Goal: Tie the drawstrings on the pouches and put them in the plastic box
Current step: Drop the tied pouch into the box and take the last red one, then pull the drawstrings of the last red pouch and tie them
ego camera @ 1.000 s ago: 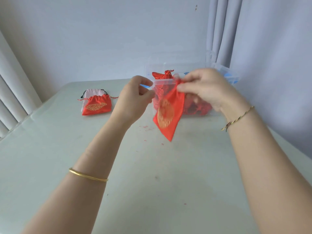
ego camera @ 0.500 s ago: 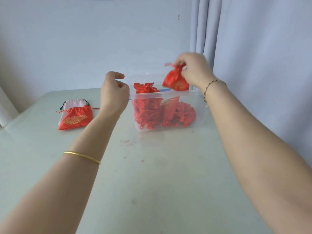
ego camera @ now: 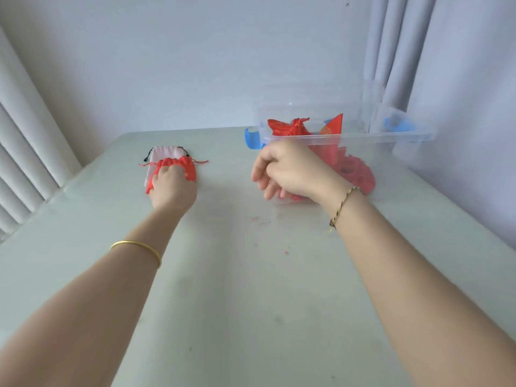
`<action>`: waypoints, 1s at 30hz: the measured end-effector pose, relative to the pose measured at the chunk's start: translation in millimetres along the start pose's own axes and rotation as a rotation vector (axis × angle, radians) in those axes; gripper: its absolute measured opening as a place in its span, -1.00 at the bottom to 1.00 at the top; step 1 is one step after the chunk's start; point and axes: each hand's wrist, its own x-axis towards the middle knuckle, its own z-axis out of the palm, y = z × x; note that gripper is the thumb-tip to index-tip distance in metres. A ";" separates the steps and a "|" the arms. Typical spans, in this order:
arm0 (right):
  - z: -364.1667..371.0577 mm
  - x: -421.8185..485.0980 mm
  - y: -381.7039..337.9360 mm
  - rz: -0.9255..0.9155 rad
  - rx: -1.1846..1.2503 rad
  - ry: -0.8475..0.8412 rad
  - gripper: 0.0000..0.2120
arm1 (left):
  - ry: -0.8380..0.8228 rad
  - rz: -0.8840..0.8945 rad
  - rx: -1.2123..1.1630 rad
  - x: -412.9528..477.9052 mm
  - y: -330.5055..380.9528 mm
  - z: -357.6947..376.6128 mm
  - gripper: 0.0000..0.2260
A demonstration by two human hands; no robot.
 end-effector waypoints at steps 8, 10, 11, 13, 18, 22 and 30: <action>51.1 11.2 22.0 0.126 0.008 -0.074 -0.67 | -0.103 0.220 0.419 11.8 -33.1 -6.1 -0.68; 51.8 11.6 25.1 0.144 0.009 -0.046 -0.67 | -0.142 0.294 0.410 4.6 -26.7 -13.9 -0.69; 52.0 11.4 26.3 0.152 0.010 -0.033 -0.67 | -0.197 0.329 0.370 -1.0 -23.5 -17.4 -0.70; 51.4 9.5 29.0 0.169 0.009 -0.016 -0.67 | -0.366 0.395 0.260 -18.1 -13.6 -25.8 -0.70; 39.5 -4.0 37.3 0.212 -0.018 -0.017 -0.68 | -0.843 0.479 -0.060 -64.4 12.7 -47.9 -0.81; 21.4 -18.0 42.5 0.225 -0.025 0.003 -0.66 | -0.467 0.416 -0.155 -68.2 17.1 -30.8 -0.73; -2.5 -31.0 48.4 0.201 -0.063 -0.064 -0.65 | -0.383 0.383 -0.072 -84.7 27.6 -1.5 -0.90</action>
